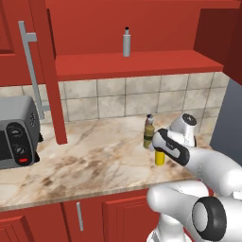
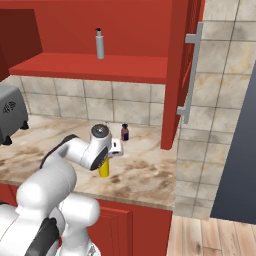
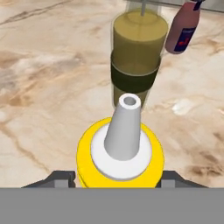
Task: Pick the mustard and oil and vinegar bottle from the counter and place them in the cabinet.
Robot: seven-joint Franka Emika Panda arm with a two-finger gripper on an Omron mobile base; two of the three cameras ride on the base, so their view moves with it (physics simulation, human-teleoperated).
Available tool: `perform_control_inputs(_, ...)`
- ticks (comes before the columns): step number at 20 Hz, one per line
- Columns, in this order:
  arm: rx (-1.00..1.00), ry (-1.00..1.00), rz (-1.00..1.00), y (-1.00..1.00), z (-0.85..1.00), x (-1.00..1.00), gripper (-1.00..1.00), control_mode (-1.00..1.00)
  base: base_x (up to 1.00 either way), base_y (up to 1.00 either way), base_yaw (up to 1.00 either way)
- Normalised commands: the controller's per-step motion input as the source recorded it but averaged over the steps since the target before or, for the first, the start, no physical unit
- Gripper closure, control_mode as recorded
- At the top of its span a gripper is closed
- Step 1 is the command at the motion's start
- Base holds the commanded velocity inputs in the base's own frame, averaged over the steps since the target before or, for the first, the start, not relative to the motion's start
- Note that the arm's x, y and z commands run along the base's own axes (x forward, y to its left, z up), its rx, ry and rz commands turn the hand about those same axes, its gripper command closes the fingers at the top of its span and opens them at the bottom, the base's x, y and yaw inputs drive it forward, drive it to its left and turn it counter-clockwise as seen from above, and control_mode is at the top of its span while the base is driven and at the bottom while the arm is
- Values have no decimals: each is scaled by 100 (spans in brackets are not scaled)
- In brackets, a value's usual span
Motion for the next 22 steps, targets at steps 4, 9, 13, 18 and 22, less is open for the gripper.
perform_control_inputs(4, 0, -1, 0, 0, 1, -3, 100, -100, 0, 0, 0)
perform_control_inputs(9, 0, -13, 2, 5, 47, -38, 100, -100, 0, 0, 0)
perform_control_inputs(13, 0, -19, 2, 19, 76, -46, 100, -100, 0, 0, 0)
perform_control_inputs(18, 0, -17, 0, 19, 82, -32, 100, -100, 0, 0, 0)
perform_control_inputs(22, 0, -12, 0, 13, 90, -23, 100, -100, 0, 0, 0)
